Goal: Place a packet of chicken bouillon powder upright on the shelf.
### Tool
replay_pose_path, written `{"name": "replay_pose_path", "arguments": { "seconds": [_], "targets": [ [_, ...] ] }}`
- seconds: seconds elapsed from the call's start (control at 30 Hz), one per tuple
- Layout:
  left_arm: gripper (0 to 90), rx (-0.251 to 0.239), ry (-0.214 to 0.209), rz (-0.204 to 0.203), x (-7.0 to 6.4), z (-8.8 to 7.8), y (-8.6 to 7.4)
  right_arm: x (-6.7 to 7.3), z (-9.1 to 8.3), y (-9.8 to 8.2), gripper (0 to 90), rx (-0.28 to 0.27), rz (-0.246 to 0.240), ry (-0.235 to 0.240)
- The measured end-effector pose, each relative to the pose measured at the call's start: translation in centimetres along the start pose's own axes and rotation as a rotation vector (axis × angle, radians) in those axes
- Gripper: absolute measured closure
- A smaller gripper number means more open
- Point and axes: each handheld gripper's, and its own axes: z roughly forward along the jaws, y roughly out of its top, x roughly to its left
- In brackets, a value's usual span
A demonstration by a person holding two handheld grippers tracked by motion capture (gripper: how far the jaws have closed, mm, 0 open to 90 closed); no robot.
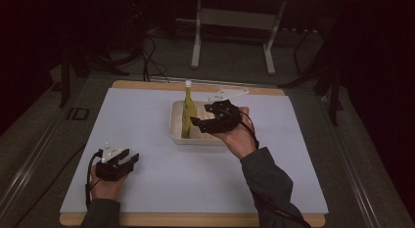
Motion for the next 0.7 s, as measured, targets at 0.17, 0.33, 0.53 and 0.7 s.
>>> {"name": "replay_pose_path", "arguments": {
  "seconds": [0.17, 0.33, 0.53, 0.7],
  "targets": [
    [54.1, 0.001, 0.004, 0.004, 0.0, 0.0, 0.0, -0.2, -0.9, -1.0, 33.2, 0.008, -0.009, 0.006],
    [54.1, 0.004, 0.005, 0.004, 0.0, 0.0, 0.0, -0.4, -1.7, -3.3, 33.2, 0.03, -0.012, 0.003],
    [54.0, 0.006, 0.009, 0.001, 0.0, 0.0, 0.0, -1.3, -2.0, -6.3, 33.2, 0.076, 0.012, -0.005],
    [53.2, 0.006, 0.012, -0.001, 0.0, 0.1, 0.0, -1.9, -2.3, -8.6, 33.1, 0.107, 0.03, -0.024]
  ]
}}
